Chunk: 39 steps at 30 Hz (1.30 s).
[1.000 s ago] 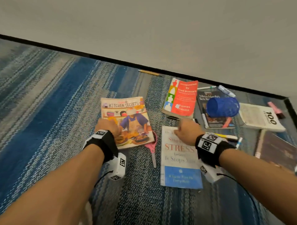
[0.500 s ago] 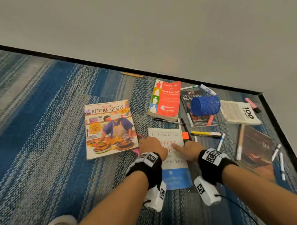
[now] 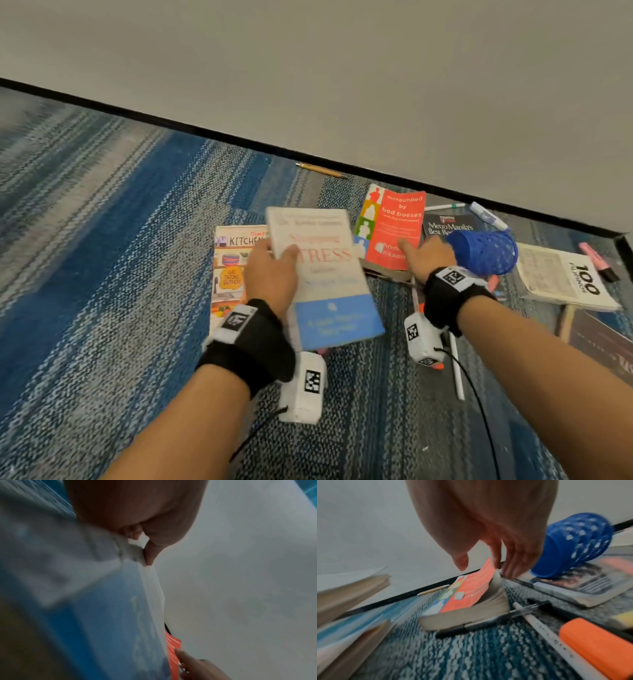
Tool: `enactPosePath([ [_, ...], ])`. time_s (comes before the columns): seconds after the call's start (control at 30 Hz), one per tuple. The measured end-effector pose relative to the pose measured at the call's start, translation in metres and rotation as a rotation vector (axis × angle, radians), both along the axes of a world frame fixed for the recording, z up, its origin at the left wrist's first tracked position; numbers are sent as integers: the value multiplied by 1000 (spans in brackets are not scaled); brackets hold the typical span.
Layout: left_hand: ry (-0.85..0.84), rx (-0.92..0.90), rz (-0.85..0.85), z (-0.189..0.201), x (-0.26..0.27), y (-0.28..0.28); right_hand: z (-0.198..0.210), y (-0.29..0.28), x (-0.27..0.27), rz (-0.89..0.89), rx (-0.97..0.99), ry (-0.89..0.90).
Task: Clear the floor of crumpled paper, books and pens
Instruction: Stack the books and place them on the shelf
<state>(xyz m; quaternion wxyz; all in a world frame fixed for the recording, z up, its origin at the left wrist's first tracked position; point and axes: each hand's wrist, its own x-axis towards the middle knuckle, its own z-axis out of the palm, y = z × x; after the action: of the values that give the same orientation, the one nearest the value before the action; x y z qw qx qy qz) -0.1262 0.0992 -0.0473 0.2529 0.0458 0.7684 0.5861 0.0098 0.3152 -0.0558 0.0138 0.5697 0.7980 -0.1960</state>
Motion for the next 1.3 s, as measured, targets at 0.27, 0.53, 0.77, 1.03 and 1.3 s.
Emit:
enactPosePath([
  [0.27,37,-261,101,-51,-42,-47,-35,-12,-26,368,116,144],
  [0.53,406,-559,-27,-35,-29,-24,-33,-12,-13,329,122,77],
  [0.77,478,-419,-515,-2,1,74,-25,-10,9,283,-2,268],
  [1.03,211,-565,-606,-32,36,152,-27,-4,56,83,4,416],
  [1.3,-44,-374,-437,-55,62,175,-36,5,80,-105,-19,296],
])
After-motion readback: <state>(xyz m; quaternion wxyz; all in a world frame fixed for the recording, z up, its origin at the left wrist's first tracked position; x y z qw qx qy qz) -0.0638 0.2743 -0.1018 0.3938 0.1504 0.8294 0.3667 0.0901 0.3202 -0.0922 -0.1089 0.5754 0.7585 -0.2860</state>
